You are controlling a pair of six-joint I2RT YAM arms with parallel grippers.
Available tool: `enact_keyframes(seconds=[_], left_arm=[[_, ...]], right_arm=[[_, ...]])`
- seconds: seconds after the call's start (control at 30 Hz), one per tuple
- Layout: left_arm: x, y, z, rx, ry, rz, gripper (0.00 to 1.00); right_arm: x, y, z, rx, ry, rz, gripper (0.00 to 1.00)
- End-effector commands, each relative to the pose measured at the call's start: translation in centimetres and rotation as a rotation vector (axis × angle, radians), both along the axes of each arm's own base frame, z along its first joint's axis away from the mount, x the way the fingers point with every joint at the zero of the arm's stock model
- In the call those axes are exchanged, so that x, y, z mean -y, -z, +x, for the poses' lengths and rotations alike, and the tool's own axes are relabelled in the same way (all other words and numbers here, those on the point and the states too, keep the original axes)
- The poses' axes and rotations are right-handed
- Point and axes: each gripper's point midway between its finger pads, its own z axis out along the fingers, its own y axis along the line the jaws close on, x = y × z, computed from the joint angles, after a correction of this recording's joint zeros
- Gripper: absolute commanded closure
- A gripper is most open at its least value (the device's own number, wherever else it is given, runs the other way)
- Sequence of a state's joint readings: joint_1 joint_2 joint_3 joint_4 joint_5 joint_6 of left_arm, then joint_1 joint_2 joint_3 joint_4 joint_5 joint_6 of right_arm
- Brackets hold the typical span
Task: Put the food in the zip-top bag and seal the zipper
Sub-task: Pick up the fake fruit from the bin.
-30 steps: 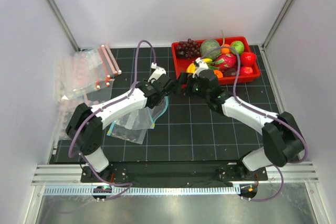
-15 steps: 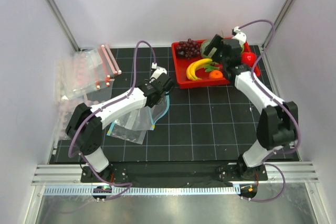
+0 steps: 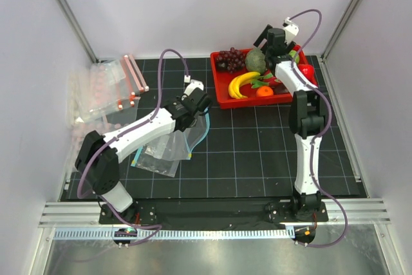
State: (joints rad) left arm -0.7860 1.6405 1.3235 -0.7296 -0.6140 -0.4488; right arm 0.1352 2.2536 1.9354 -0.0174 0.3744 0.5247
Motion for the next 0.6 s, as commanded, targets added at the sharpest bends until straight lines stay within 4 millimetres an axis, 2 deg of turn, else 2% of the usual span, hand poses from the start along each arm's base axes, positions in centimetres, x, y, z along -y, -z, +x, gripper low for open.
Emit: enact_keyframes(seconds=[0.0, 0.03, 0.07, 0.1, 0.13, 0.2, 0.37, 0.43, 0.57], left_arm=[[0.8, -2.3, 0.2, 0.057, -0.001, -0.077, 1.00], [0.8, -2.3, 0.2, 0.058, -0.001, -0.079, 1.00], [0.8, -2.3, 0.2, 0.059, -0.002, -0.081, 1.00], [0.9, -2.2, 0.2, 0.057, 0.002, -0.080, 1.00], [0.9, -2.1, 0.2, 0.054, 0.002, -0.077, 1.00], [1.0, -2.0, 0.2, 0.050, 0.001, -0.076, 1.00], [1.7, -1.2, -0.1, 0.031, 0.015, -0.072, 1.00], [1.5, -1.3, 0.2, 0.044, 0.004, -0.054, 1.00], [0.9, -1.1, 0.3, 0.046, -0.013, -0.024, 1.00]], right_arm=[[1.4, -5.4, 2.7, 0.174, 0.108, -0.012, 0.01], [1.4, -3.6, 3.4, 0.157, 0.119, -0.017, 0.00], [1.7, -4.4, 4.0, 0.183, 0.136, -0.016, 0.00], [1.9, -4.1, 4.3, 0.190, 0.153, -0.017, 0.01], [2.0, -2.3, 4.8, 0.172, 0.160, -0.023, 0.00], [2.2, -2.6, 5.3, 0.195, 0.180, -0.013, 0.00], [2.9, -0.5, 6.7, 0.206, 0.208, -0.028, 0.02], [3.4, -0.2, 7.0, 0.207, 0.213, -0.053, 0.06], [4.7, 1.3, 7.5, 0.200, 0.221, -0.059, 0.28]])
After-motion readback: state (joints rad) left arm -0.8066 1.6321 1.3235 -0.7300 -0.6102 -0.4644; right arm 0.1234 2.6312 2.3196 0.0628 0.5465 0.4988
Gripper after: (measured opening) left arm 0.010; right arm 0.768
